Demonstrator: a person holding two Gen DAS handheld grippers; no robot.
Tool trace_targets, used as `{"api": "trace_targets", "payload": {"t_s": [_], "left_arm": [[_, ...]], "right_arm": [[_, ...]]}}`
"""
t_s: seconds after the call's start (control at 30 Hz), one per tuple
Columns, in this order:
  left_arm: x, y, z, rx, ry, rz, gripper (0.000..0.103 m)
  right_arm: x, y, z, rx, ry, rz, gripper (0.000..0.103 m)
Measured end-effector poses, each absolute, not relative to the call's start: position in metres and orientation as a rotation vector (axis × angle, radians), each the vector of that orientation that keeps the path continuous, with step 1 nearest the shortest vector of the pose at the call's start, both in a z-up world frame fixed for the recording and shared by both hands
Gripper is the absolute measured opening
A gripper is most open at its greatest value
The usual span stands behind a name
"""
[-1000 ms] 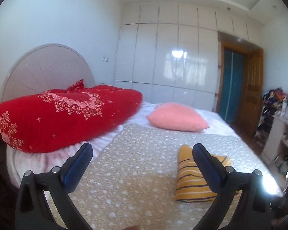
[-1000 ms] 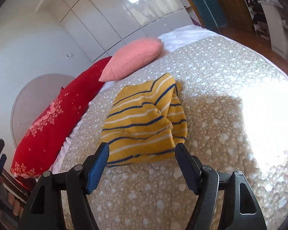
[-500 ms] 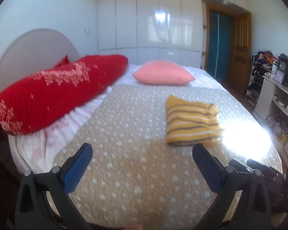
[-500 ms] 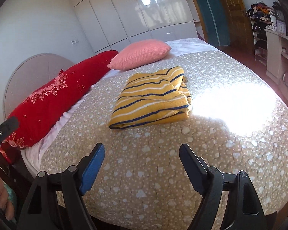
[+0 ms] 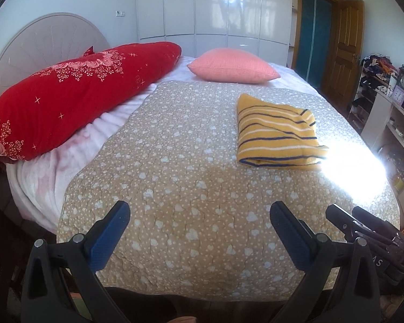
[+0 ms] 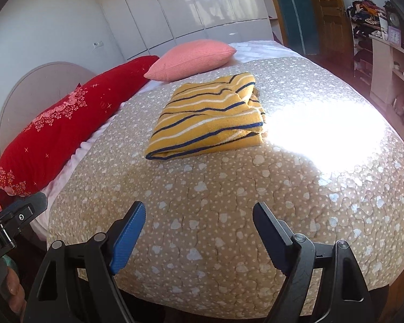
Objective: Fold small clothes
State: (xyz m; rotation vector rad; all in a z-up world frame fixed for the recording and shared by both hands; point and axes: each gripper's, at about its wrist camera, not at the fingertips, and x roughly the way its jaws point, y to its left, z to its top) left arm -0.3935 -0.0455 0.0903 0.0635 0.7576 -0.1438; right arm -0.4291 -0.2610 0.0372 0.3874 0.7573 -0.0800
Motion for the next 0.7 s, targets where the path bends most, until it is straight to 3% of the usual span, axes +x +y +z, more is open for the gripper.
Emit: {"api": "trace_targets", "payload": {"t_s": [0.7], "left_arm": [[-0.388, -0.027, 0.086, -0.008, 0.782, -0.138, 0.103]], "right_arm": [[-0.418, -0.239, 0.033, 0.328, 0.812, -0.075, 0.087]]}}
